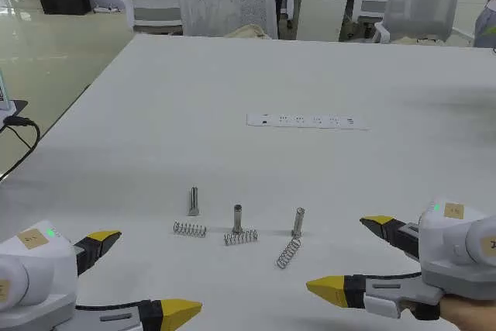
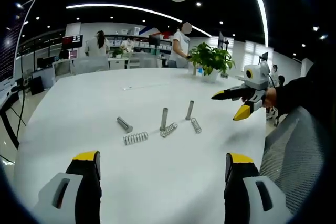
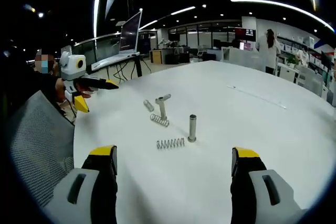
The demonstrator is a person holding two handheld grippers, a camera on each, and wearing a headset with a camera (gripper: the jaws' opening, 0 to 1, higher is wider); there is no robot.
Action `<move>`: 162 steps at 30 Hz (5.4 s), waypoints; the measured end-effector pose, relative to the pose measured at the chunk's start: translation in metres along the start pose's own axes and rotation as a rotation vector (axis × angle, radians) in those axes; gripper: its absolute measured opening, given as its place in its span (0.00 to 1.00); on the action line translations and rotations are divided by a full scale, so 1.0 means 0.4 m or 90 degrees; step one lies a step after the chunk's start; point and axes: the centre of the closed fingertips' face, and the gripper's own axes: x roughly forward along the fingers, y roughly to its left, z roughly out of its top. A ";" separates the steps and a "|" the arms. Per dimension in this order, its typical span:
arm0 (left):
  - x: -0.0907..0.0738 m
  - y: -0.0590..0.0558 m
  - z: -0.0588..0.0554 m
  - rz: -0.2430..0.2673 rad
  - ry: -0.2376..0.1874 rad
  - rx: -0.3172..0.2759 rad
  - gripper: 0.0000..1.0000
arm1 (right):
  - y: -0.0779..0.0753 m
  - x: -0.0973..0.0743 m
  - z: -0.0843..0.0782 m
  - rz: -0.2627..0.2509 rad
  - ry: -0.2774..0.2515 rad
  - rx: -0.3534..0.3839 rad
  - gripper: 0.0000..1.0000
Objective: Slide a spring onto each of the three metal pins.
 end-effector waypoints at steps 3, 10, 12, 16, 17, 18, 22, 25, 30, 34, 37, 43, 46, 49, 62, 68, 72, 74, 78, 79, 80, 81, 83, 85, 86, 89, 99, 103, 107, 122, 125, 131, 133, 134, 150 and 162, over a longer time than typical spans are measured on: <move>0.000 0.000 0.000 0.000 0.000 -0.001 0.95 | 0.001 0.000 -0.002 0.001 0.002 -0.001 0.88; 0.000 -0.001 0.000 0.001 0.000 -0.002 0.94 | 0.001 -0.001 -0.004 0.000 0.004 0.000 0.87; 0.000 -0.001 0.000 0.002 0.000 -0.001 0.94 | 0.000 -0.001 -0.003 0.000 0.003 0.000 0.87; 0.000 -0.003 0.000 0.002 0.000 -0.002 0.94 | 0.000 -0.001 -0.005 0.001 0.004 0.000 0.87; 0.000 -0.003 0.000 0.002 0.000 -0.003 0.94 | 0.000 -0.001 -0.005 0.000 0.005 0.000 0.87; 0.000 -0.003 0.000 0.002 -0.001 -0.003 0.94 | 0.000 -0.001 -0.005 0.000 0.006 0.000 0.87; -0.001 -0.002 0.000 0.003 -0.001 -0.003 0.94 | 0.001 0.000 -0.005 0.001 0.005 0.000 0.87; -0.001 -0.002 0.000 0.003 0.000 -0.004 0.94 | 0.002 0.000 -0.004 0.002 0.005 0.000 0.87; -0.001 -0.003 0.000 0.003 0.000 -0.005 0.94 | 0.002 0.000 -0.005 0.002 0.006 0.000 0.87; -0.002 -0.001 0.000 0.004 -0.001 -0.007 0.94 | 0.005 0.001 -0.006 0.003 0.008 0.000 0.87; -0.002 0.001 -0.002 0.005 0.000 -0.009 0.94 | 0.004 0.002 -0.008 0.003 0.010 0.000 0.87; -0.001 0.000 -0.003 0.004 0.001 -0.008 0.93 | 0.003 0.002 -0.008 0.003 0.008 0.001 0.86; -0.001 0.000 -0.003 0.004 0.002 -0.008 0.93 | 0.003 0.002 -0.009 0.003 0.009 0.001 0.86; -0.001 0.000 -0.003 0.005 0.002 -0.009 0.93 | 0.004 0.002 -0.010 0.003 0.011 0.001 0.86; 0.000 0.002 -0.007 0.004 0.006 -0.009 0.93 | 0.004 0.002 -0.015 0.005 0.015 0.002 0.86; 0.000 0.002 -0.008 0.005 0.008 -0.008 0.93 | 0.006 0.002 -0.017 0.008 0.017 0.002 0.86; 0.000 0.004 -0.008 0.008 0.009 -0.008 0.92 | 0.006 0.003 -0.019 0.009 0.019 0.002 0.86; 0.000 0.005 -0.007 0.009 0.009 -0.008 0.92 | 0.006 0.003 -0.021 0.009 0.021 0.000 0.86; -0.001 0.008 -0.006 0.010 0.010 -0.008 0.92 | 0.005 0.002 -0.020 0.009 0.019 0.002 0.86; 0.000 0.008 -0.006 0.011 0.010 -0.008 0.92 | 0.004 0.002 -0.021 0.009 0.020 0.002 0.86; 0.000 0.010 -0.006 0.011 0.011 -0.007 0.91 | 0.004 0.002 -0.021 0.009 0.020 0.002 0.86; 0.001 0.010 -0.006 0.011 0.012 -0.006 0.91 | 0.005 0.003 -0.022 0.010 0.020 0.002 0.86; 0.003 0.012 -0.004 0.012 0.012 -0.004 0.91 | 0.005 0.003 -0.022 0.010 0.021 0.001 0.86; 0.004 0.014 -0.002 0.012 0.013 -0.002 0.91 | 0.004 0.002 -0.021 0.010 0.020 0.002 0.86; 0.004 0.016 -0.001 0.012 0.013 -0.001 0.91 | 0.004 0.002 -0.021 0.009 0.019 0.002 0.86; 0.006 0.021 0.007 0.011 0.014 0.003 0.91 | 0.002 0.001 -0.022 0.009 0.019 0.002 0.85; 0.024 0.047 0.037 0.009 0.019 0.024 0.90 | -0.004 -0.001 -0.020 0.005 0.015 0.004 0.85; 0.035 0.062 0.056 0.007 0.020 0.037 0.90 | -0.004 -0.002 -0.015 0.006 0.010 0.002 0.85; 0.048 0.078 0.074 0.008 0.019 0.043 0.90 | -0.004 -0.003 -0.012 0.005 0.008 0.001 0.85; 0.093 0.122 0.108 0.006 0.027 0.044 0.88 | -0.003 -0.002 -0.011 0.007 0.005 0.003 0.85; 0.102 0.134 0.114 0.011 0.026 0.036 0.88 | -0.004 -0.002 -0.011 0.007 0.004 0.005 0.85; 0.126 0.154 0.125 0.018 0.033 0.036 0.86 | -0.003 0.000 -0.010 0.008 0.002 0.007 0.85; 0.136 0.161 0.129 0.021 0.036 0.036 0.85 | -0.003 0.000 -0.010 0.008 0.001 0.007 0.85; 0.140 0.163 0.131 0.021 0.037 0.036 0.84 | -0.003 0.000 -0.010 0.008 0.001 0.008 0.85; 0.229 0.202 0.153 0.041 0.058 0.042 0.75 | -0.006 -0.001 -0.017 0.008 0.002 0.016 0.85; 0.276 0.225 0.125 0.052 0.090 0.035 0.60 | -0.010 0.000 -0.029 0.007 0.009 0.023 0.85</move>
